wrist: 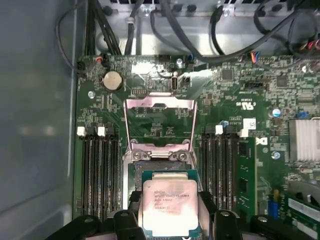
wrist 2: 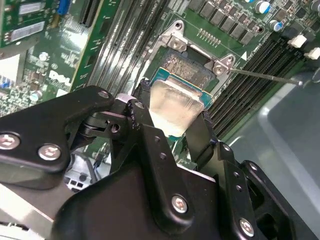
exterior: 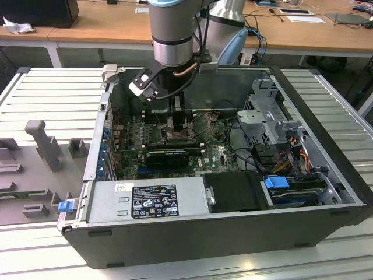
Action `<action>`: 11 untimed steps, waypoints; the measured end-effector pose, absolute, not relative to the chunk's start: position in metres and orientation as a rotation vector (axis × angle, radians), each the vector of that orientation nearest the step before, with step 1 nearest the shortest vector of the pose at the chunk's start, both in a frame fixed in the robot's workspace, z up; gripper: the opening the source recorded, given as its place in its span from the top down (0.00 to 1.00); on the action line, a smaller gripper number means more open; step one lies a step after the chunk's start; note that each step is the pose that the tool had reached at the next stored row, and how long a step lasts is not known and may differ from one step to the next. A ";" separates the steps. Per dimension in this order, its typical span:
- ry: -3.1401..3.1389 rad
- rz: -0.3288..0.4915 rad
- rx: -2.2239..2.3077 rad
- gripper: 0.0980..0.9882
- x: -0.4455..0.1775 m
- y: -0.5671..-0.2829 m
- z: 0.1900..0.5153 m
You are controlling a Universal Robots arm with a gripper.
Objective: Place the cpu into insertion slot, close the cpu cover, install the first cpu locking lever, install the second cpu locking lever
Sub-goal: 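Place the cpu into insertion slot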
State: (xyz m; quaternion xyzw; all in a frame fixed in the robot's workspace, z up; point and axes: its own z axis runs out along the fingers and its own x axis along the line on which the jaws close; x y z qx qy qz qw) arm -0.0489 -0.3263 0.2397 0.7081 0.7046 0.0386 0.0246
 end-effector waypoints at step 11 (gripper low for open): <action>2.177 0.120 2.193 0.52 -0.051 -0.319 0.209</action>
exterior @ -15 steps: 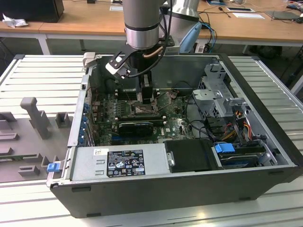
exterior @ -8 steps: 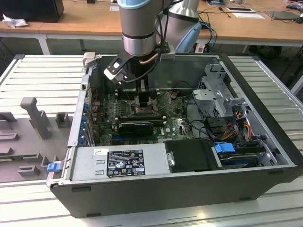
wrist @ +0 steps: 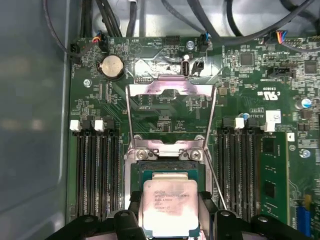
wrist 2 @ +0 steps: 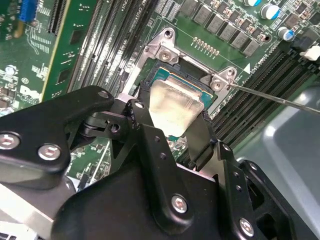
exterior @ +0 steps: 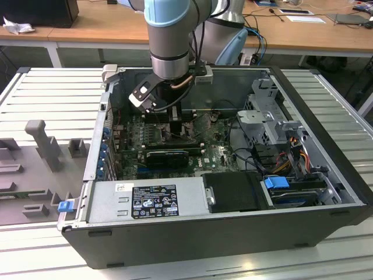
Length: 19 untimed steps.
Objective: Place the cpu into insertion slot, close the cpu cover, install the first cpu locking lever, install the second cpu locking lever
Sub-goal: 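Place the cpu into insertion slot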
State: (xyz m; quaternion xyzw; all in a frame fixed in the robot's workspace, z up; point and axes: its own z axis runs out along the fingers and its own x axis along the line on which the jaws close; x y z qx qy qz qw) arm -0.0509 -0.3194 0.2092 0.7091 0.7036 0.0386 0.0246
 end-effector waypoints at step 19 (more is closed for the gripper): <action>2.166 0.118 2.203 0.52 -0.049 -0.319 0.201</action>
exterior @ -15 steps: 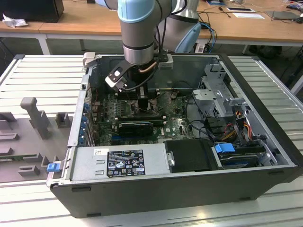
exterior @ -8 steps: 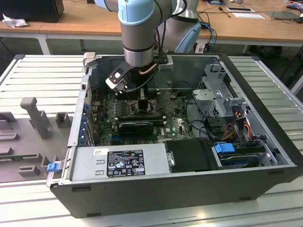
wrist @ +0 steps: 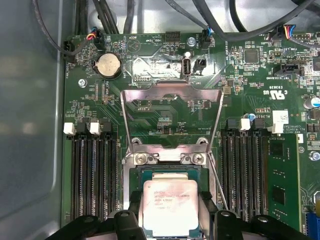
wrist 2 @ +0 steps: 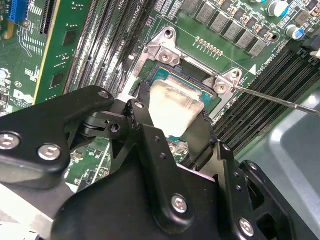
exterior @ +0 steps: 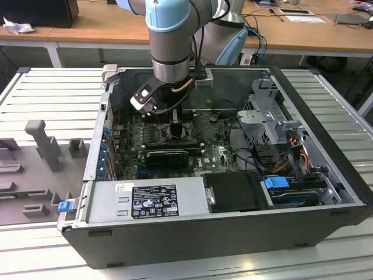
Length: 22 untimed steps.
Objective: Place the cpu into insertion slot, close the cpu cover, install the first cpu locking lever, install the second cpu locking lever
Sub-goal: 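Place the cpu into insertion slot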
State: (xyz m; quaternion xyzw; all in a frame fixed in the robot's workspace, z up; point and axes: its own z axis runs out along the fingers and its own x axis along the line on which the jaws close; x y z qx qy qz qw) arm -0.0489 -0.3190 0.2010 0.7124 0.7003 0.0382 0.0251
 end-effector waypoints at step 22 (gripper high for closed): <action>2.170 0.110 2.208 0.99 -0.046 -0.319 0.226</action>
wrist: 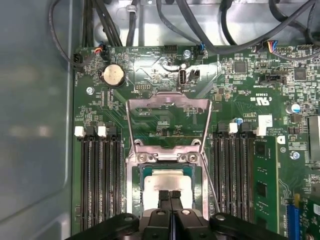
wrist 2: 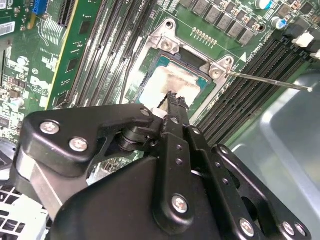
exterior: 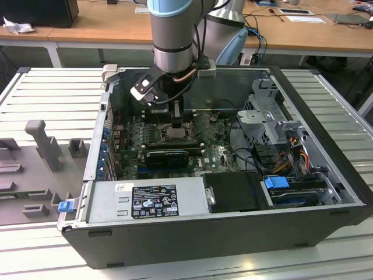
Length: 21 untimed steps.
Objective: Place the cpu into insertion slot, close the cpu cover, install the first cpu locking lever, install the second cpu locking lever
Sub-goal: 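Close the cpu cover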
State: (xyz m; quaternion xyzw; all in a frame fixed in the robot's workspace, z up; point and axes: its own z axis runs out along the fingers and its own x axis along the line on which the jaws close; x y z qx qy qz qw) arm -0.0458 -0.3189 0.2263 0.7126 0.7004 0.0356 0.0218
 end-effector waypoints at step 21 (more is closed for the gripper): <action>2.173 0.108 2.211 0.99 -0.032 -0.319 0.246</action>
